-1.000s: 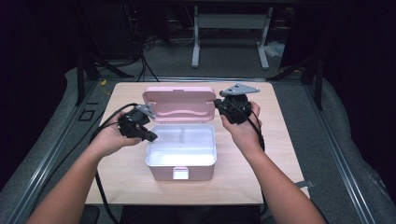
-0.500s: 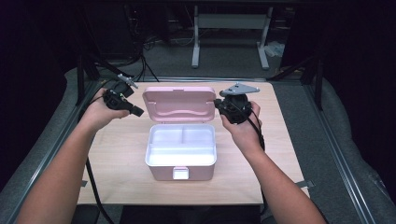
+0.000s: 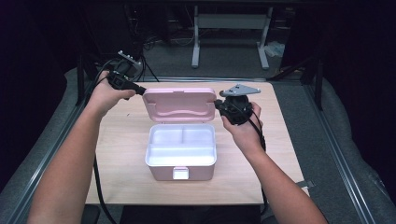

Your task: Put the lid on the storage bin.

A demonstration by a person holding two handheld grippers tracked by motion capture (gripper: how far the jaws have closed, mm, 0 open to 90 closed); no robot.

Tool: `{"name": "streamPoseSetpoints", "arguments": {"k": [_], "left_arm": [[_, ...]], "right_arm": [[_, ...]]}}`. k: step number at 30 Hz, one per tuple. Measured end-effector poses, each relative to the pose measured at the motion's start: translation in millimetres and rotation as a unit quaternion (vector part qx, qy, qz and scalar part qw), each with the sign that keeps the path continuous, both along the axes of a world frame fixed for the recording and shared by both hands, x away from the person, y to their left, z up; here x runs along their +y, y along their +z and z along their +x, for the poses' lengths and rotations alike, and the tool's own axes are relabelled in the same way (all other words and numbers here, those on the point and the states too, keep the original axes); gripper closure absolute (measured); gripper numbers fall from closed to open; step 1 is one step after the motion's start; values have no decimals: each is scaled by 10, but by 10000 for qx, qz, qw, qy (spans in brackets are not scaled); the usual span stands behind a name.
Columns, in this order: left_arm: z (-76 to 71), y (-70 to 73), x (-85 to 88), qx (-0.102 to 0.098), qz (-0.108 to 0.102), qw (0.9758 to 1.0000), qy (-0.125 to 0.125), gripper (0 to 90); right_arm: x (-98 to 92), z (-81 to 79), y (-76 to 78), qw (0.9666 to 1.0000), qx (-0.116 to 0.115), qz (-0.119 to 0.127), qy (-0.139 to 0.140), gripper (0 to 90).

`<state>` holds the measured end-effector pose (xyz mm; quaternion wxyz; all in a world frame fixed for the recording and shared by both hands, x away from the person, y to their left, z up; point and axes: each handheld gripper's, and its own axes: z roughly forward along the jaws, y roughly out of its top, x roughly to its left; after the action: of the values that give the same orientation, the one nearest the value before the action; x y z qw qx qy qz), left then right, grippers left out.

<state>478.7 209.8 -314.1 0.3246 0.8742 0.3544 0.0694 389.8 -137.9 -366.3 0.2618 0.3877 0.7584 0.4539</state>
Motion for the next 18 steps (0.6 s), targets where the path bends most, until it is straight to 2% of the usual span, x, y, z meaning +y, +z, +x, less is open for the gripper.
{"name": "streamPoseSetpoints", "arguments": {"k": [4,6,11,14,18], "left_arm": [[-58,10,-14,-18,26,9999,-103,900],[-96,8,-17,-5,-45,9998,-190,900],[-215,-32,-36,-72,-2,9994,-332,900],[-268,-90,-49,-40,103,9989,-446,900],[-400,-205,-60,-32,94,9982,-587,900]], "right_arm": [[-43,-30,-2,9999,75,66,129,864],[-62,-65,-7,9998,79,73,192,860],[-200,-264,-67,9992,-1,268,297,857],[-328,-357,-112,9989,19,425,195,859],[-497,-348,-146,9984,130,552,12,859]]}}
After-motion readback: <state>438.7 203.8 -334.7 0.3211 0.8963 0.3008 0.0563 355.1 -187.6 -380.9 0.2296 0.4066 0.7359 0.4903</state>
